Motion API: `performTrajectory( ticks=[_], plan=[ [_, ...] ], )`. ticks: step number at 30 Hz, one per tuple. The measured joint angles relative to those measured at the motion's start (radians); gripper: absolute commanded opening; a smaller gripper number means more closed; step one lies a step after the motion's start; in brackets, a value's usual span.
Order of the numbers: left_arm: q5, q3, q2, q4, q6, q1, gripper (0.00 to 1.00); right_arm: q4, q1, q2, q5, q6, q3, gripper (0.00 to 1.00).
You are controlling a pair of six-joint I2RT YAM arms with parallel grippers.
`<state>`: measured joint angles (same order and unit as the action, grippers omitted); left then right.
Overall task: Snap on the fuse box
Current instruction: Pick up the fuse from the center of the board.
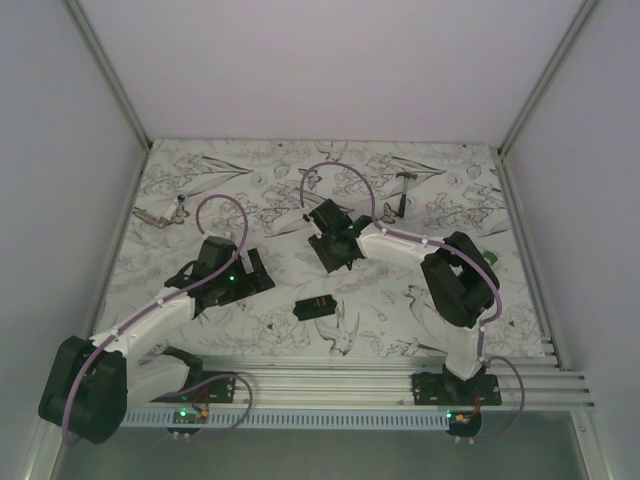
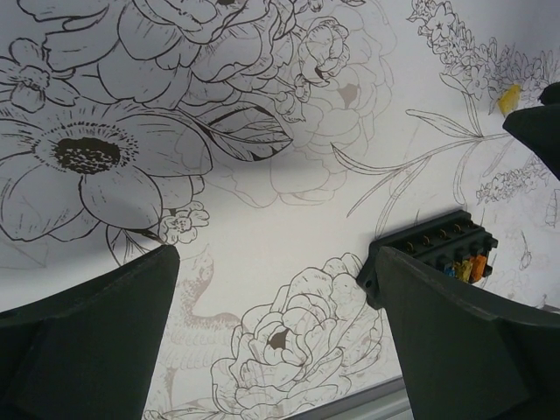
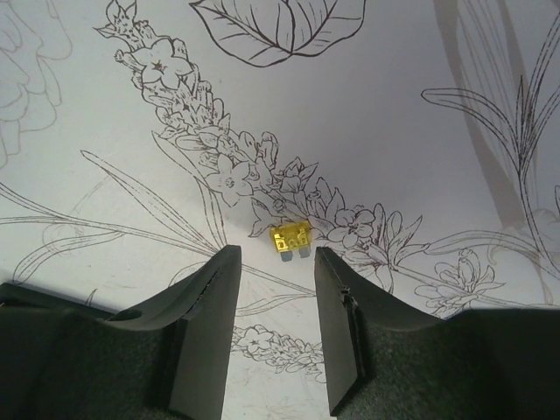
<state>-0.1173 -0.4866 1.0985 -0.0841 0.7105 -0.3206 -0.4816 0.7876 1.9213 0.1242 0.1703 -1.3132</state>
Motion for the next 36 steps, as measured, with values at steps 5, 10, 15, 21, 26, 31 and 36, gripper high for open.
performTrajectory(
  ticks=[5,10,15,21,26,31,36],
  plan=[
    [-0.015,0.0,0.0,0.0,0.0,0.0,1.0,0.0,-0.018,0.015,-0.032,-0.052,-0.011,0.45],
    [-0.021,0.0,0.0,0.0,0.0,0.0,0.99,0.0,-0.026,0.031,-0.048,-0.081,-0.025,0.44],
    [-0.024,0.0,0.0,0.0,0.0,0.0,1.0,0.0,-0.027,0.051,-0.055,-0.091,-0.034,0.4],
    [-0.029,0.0,0.0,0.0,0.0,0.0,0.99,-0.002,-0.027,0.063,-0.063,-0.098,-0.034,0.38],
    [-0.039,0.0,-0.002,0.0,0.0,0.0,1.0,-0.005,-0.027,0.063,-0.069,-0.106,-0.034,0.35],
    [-0.047,0.0,-0.016,0.001,0.0,0.0,0.99,-0.008,-0.027,0.063,-0.071,-0.106,-0.034,0.32],
    [-0.065,0.006,-0.046,0.011,0.0,-0.005,0.97,-0.012,-0.027,0.061,-0.07,-0.077,-0.033,0.28]
  ],
)
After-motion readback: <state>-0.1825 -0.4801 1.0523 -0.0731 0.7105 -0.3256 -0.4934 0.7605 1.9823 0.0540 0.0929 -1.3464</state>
